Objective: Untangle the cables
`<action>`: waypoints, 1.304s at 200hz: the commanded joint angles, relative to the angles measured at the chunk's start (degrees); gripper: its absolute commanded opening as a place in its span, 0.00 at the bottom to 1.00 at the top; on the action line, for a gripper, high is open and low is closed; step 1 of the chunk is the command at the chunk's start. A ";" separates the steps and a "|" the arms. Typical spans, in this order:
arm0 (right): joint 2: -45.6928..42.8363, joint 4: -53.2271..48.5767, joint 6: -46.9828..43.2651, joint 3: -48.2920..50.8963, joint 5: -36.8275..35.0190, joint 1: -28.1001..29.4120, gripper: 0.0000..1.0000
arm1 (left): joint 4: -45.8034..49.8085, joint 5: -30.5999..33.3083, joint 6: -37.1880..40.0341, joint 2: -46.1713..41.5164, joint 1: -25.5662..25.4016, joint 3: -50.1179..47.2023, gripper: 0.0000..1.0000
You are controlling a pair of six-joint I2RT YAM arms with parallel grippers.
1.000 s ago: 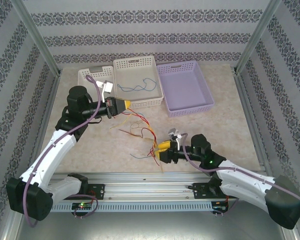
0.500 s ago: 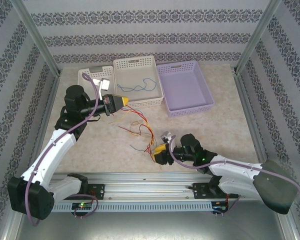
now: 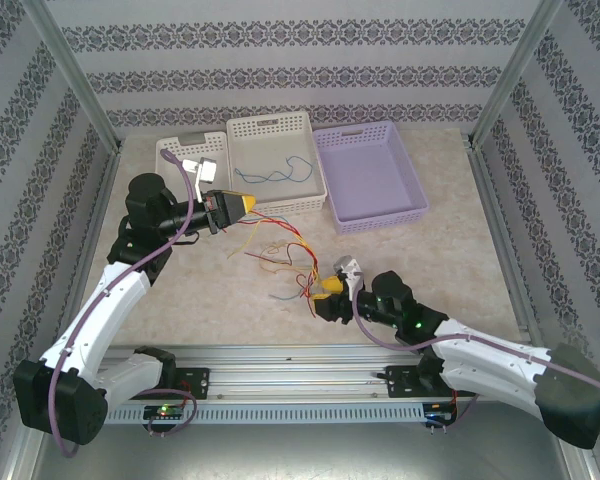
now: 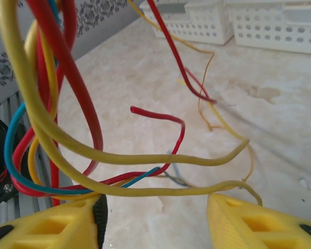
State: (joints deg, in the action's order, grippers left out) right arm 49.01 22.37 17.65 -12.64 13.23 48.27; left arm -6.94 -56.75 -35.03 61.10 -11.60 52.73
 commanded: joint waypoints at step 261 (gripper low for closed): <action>9.09 -2.27 -8.34 -4.83 -26.64 4.11 0.00 | 0.87 0.52 2.17 -4.72 1.51 -1.33 0.00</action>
State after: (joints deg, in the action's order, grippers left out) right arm 64.05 23.66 8.99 -19.29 -6.28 52.01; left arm -9.23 -57.14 -36.16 58.37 -11.07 50.41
